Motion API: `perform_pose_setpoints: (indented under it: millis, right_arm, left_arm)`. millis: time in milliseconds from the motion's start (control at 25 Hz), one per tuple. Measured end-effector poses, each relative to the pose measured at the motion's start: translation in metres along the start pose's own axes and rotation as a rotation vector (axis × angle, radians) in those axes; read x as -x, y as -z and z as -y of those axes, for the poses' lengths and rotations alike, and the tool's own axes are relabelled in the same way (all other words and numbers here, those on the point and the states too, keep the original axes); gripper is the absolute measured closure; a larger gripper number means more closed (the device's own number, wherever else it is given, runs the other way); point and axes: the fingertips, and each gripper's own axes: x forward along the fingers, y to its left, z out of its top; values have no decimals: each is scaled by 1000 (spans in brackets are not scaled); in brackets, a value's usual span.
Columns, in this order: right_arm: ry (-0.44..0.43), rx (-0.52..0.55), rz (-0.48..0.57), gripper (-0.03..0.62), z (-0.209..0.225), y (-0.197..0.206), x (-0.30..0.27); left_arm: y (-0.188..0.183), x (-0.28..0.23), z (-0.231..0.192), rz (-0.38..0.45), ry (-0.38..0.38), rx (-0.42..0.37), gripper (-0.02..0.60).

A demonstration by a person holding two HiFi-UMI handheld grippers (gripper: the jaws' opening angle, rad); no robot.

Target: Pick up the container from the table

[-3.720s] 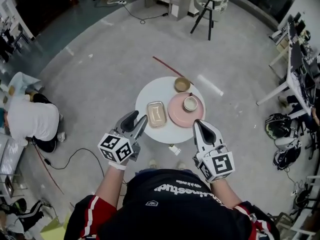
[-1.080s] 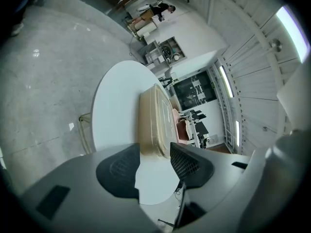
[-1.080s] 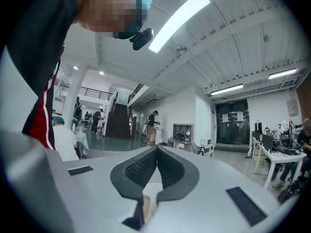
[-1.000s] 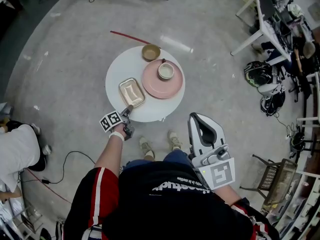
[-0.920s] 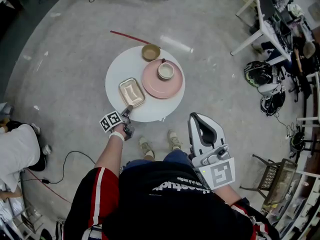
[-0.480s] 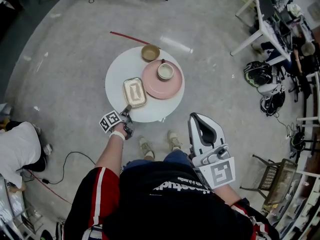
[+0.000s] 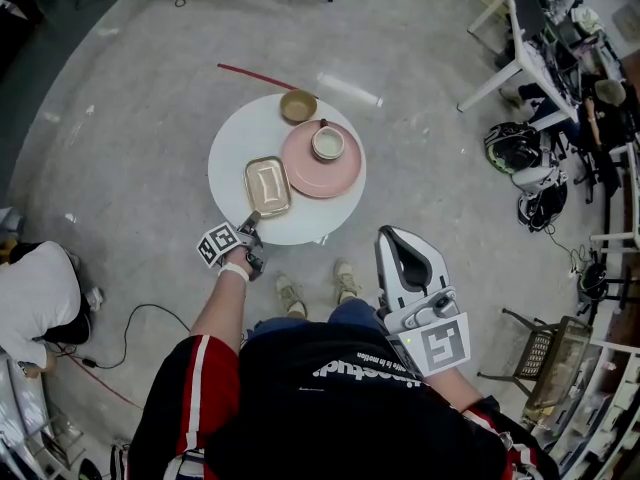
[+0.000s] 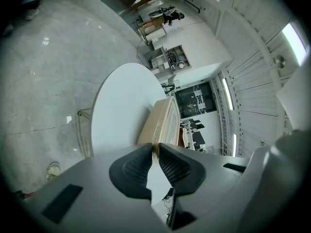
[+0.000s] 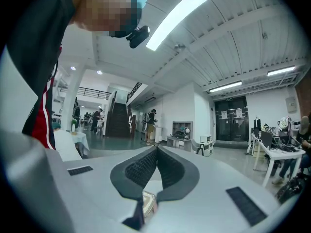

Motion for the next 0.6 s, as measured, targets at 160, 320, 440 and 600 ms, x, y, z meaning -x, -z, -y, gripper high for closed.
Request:
perform_pose_setpoints:
  millis: [160, 320, 440, 600]
  right_arm:
    - [-11, 4, -4, 579, 3, -1, 2]
    - [-27, 3, -8, 579, 10, -2, 0]
    - [-46, -6, -7, 579, 17, -2, 0]
    - [-83, -15, -2, 579, 24, -4, 5]
  left_arm:
    - [1, 3, 0, 14, 1, -1, 525]
    - [-2, 7, 2, 42, 6, -1, 525]
    - [-4, 11, 6, 65, 10, -19, 525]
    - [-2, 17, 22, 105, 36, -36, 525]
